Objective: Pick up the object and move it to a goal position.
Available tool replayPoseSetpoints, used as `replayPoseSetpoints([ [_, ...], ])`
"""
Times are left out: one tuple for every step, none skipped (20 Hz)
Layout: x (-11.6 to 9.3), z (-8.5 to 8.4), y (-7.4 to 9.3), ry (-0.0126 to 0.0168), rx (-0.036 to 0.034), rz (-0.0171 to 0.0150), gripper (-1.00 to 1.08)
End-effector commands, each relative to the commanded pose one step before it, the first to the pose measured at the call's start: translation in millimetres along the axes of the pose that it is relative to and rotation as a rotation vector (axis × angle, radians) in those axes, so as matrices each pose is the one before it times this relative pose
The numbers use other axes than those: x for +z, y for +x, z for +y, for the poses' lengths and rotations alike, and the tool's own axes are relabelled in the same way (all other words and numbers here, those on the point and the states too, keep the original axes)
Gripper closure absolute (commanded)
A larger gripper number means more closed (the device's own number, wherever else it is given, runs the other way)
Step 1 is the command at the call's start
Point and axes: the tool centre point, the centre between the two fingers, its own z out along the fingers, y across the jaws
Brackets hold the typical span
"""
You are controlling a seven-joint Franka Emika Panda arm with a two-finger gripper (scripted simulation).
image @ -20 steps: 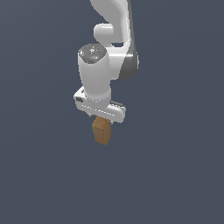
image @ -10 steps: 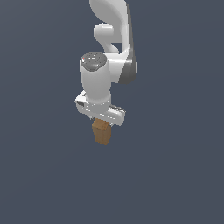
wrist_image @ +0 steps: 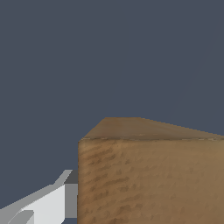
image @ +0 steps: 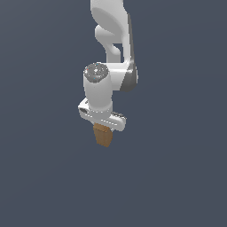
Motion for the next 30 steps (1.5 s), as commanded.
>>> replayPoseSetpoints([
  [0.62,-0.15,0.67,0.00031,0.00011,0.00127,1.08],
  [0.00,0.00,0.00,0.00000,0.00000,0.00000,1.08],
  [0.00,0.00,0.00,0.00000,0.00000,0.00000,1.08],
  [0.00,0.00,0.00,0.00000,0.00000,0.00000,1.08],
  [0.00,0.00,0.00,0.00000,0.00000,0.00000,1.08],
  [0.00,0.00,0.00,0.00000,0.00000,0.00000,1.08],
  [0.00,0.00,0.00,0.00000,0.00000,0.00000,1.08],
  [0.00,0.00,0.00,0.00000,0.00000,0.00000,1.08],
  [0.00,0.00,0.00,0.00000,0.00000,0.00000,1.08],
  [-0.52,-0.13,-0.64,-0.00002,-0.00012,-0.00119,1.08],
  [-0.31,-0.21,0.00,0.00000,0.00000,0.00000,1.08],
  [-0.93,-0.63,-0.01,0.00000,0.00000,0.00000,1.08],
  [-1.55,-1.05,-0.01,0.00000,0.00000,0.00000,1.08],
  [-2.16,-1.46,-0.01,0.00000,0.00000,0.00000,1.08],
  [-2.77,-1.87,-0.01,0.00000,0.00000,0.00000,1.08],
  [-3.37,-2.28,-0.01,0.00000,0.00000,0.00000,1.08],
  [-3.96,-2.68,0.00,0.00000,0.00000,0.00000,1.08],
  [-4.68,-3.03,-0.02,-0.00031,0.00016,0.00035,1.08],
  [-5.10,-3.46,0.01,0.00000,0.00000,0.00000,1.08],
  [-5.66,-3.84,0.03,0.00000,0.00000,0.00000,1.08],
  [-6.20,-4.22,0.04,0.00000,0.00000,0.00000,1.08],
  [-6.87,-4.52,0.04,-0.00029,0.00018,0.00035,1.08],
  [-7.19,-4.91,0.09,0.00000,0.00000,0.00000,1.08],
  [-7.57,-5.18,0.12,0.00000,0.00000,0.00000,1.08],
  [-7.87,-5.40,0.16,0.00000,0.00000,0.00000,1.08],
  [-8.09,-5.57,0.20,0.00000,0.00000,0.00000,1.08],
  [-8.04,-5.56,0.25,0.00000,0.00000,0.00000,1.08],
  [-7.68,-5.05,0.23,-0.00003,0.00020,0.00045,1.08],
  [-6.78,-4.75,0.31,0.00000,0.00000,0.00000,1.08],
  [-6.18,-4.35,0.32,0.00000,0.00000,0.00000,1.08],
])
